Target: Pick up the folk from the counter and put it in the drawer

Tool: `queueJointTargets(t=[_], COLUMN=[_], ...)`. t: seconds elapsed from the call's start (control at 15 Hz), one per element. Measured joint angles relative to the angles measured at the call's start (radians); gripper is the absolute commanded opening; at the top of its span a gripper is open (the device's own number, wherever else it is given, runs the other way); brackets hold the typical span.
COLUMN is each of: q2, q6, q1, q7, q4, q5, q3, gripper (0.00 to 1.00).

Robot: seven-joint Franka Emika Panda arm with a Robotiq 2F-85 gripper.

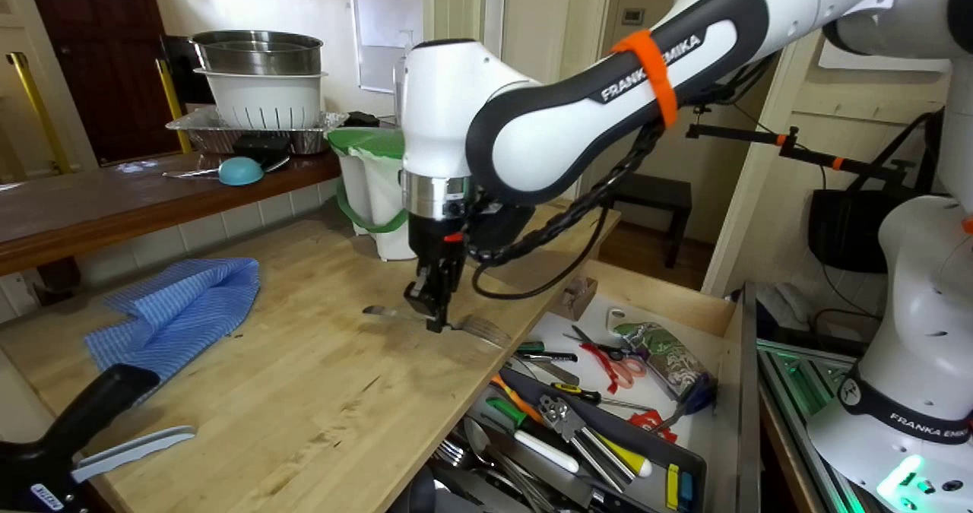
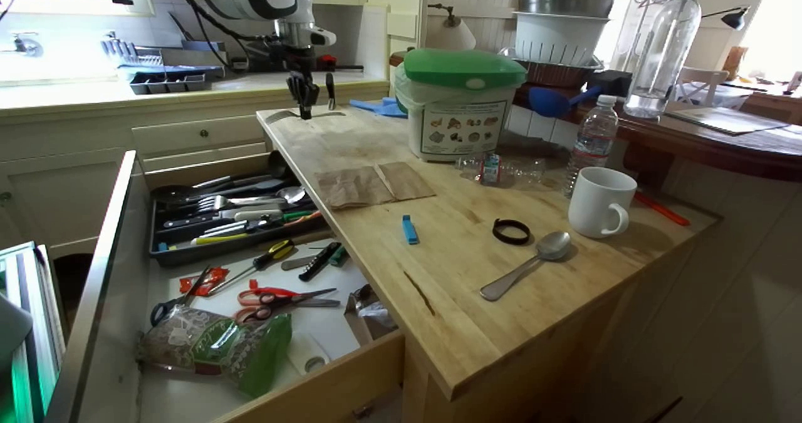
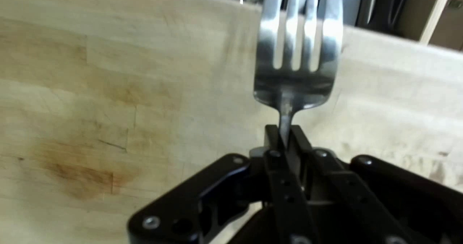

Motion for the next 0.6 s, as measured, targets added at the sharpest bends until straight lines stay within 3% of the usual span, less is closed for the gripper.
queueJointTargets(t=[0.33, 0.6], q2=[-0.222, -0.326], q6=[-0.119, -0.157], q1=[-0.052, -0.071], q7=[-0.270, -0.342], q4=[-0.248, -0.374], q5=[0.057, 0.060], q3=[0.027, 0.026], gripper=[0.02, 0.02])
